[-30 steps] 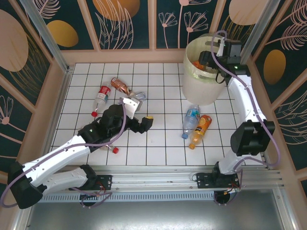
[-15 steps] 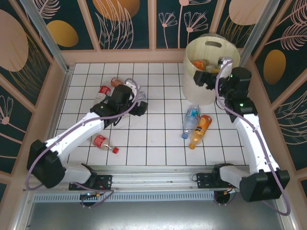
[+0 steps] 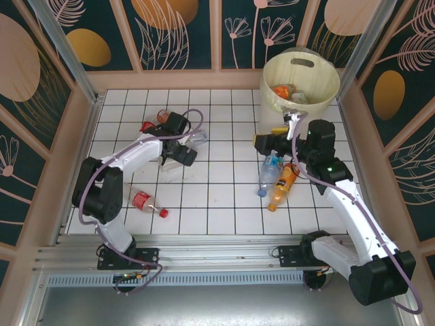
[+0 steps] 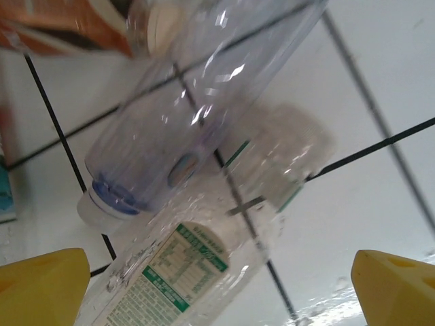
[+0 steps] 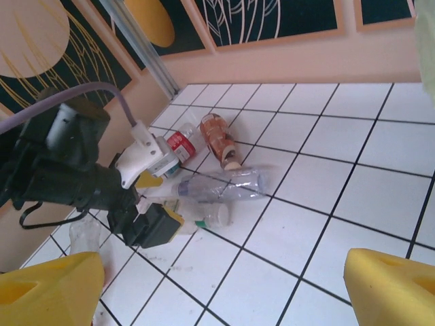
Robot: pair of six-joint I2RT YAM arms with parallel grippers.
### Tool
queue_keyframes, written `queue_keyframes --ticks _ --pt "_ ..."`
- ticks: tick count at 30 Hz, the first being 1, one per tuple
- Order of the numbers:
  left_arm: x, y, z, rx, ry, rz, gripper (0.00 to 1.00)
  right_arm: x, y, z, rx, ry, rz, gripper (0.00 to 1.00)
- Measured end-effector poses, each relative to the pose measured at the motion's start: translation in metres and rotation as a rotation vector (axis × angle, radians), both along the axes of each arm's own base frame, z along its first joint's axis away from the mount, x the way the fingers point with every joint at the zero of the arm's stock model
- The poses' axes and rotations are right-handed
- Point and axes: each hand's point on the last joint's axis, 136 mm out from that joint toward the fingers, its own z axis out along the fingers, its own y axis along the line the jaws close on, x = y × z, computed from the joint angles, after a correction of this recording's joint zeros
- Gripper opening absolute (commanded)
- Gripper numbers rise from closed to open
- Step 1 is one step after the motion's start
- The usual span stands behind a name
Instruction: Put the plastic bottles in the bin
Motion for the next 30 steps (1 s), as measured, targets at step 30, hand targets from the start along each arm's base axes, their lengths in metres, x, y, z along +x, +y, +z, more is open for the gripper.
queue_keyframes --ticks 30 --pt "-0.009 0.014 -0.052 0.06 0.14 0.059 0.74 -0.001 -0.003 -0.02 0.003 0.073 -0.026 0.9"
